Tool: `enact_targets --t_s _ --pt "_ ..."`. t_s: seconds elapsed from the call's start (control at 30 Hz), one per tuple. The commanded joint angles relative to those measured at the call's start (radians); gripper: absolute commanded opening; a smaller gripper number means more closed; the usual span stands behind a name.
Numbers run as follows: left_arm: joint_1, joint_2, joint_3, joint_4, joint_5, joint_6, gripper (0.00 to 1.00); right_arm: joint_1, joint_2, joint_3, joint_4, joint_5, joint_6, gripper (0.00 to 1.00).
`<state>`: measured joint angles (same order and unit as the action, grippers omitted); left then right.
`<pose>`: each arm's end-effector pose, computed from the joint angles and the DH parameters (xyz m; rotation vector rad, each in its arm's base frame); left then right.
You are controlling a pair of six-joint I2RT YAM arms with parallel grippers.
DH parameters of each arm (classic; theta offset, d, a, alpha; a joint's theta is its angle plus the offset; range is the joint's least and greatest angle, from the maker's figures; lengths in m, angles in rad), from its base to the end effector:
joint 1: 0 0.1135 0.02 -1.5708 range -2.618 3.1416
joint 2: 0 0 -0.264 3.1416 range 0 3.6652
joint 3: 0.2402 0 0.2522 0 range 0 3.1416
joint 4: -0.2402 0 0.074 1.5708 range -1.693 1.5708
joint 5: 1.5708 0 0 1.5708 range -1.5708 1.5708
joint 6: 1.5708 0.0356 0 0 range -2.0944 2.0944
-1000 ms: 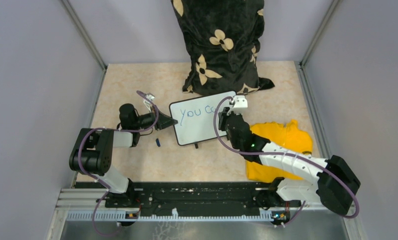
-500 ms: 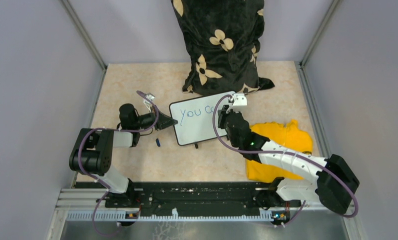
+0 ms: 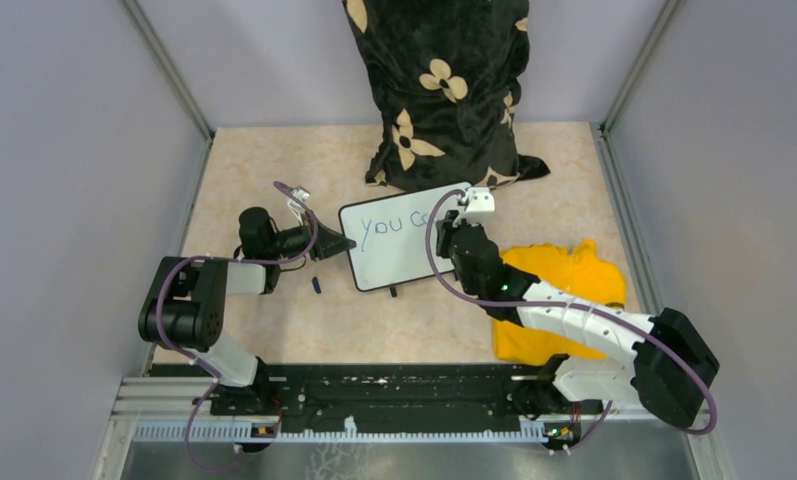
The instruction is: Write a sentence on the whiteboard
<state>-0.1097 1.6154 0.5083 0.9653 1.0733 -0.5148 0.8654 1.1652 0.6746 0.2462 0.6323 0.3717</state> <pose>0.2799 -0.0623 0.1721 0.4958 1.7652 -1.3566 0.1845 0.1842 0.2687 0.0060 1.7784 0.3213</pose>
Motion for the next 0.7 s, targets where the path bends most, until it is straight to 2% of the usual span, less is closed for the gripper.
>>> enact_targets --t_s 0.0,0.33,0.67 --pt "-0.011 0.003 0.007 -0.060 -0.021 0.022 0.06 -0.011 -0.031 -0.014 0.024 -0.008 0.023 0.00" --pt "-0.012 0.005 0.008 -0.064 -0.021 0.024 0.06 -0.010 -0.062 -0.049 0.003 -0.005 0.038 0.00" --pt "-0.013 0.006 0.009 -0.071 -0.022 0.029 0.06 -0.011 -0.105 -0.006 0.014 0.006 0.005 0.00"
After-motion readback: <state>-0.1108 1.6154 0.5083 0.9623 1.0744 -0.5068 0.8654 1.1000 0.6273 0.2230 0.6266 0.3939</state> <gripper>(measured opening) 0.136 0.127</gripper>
